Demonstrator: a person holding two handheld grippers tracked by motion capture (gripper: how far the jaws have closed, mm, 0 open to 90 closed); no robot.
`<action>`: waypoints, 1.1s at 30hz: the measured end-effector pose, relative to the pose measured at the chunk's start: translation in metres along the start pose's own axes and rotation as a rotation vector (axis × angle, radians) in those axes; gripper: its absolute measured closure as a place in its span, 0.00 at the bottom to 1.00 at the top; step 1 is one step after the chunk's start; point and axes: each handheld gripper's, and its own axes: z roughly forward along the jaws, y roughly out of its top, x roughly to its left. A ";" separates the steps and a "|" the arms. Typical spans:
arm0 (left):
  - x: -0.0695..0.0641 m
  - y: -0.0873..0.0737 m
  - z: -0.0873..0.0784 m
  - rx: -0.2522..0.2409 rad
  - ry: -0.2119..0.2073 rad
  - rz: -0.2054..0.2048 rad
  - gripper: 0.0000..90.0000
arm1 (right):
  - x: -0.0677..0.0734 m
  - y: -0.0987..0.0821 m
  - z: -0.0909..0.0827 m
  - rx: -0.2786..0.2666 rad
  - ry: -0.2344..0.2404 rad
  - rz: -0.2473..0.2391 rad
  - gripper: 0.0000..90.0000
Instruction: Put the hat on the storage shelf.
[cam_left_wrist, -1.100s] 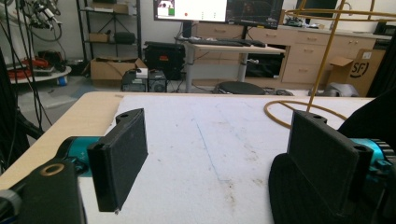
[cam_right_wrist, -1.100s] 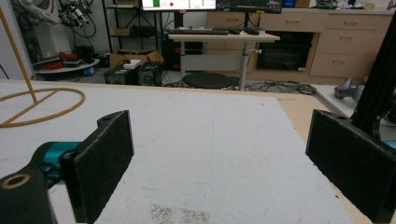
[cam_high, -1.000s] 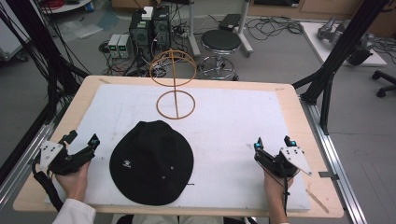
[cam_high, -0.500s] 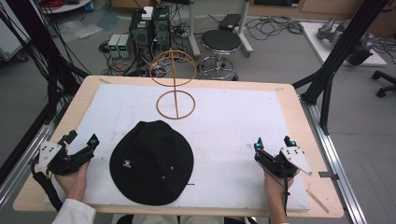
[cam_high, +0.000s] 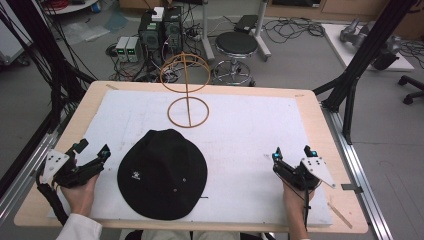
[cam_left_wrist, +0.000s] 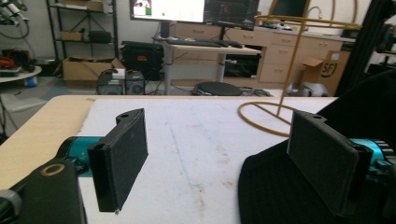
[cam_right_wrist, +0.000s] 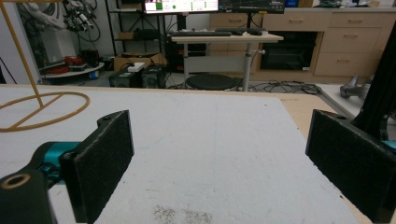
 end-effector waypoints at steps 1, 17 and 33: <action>-0.001 0.001 0.000 0.000 -0.008 0.001 0.23 | 0.000 0.000 0.000 -0.002 0.001 0.001 0.07; -0.008 0.015 0.003 0.034 -0.234 -0.084 0.23 | 0.000 -0.001 0.000 0.008 0.015 -0.004 0.07; -0.009 0.029 0.003 0.069 -0.404 -0.108 0.23 | 0.001 -0.002 -0.002 0.007 0.030 -0.004 0.07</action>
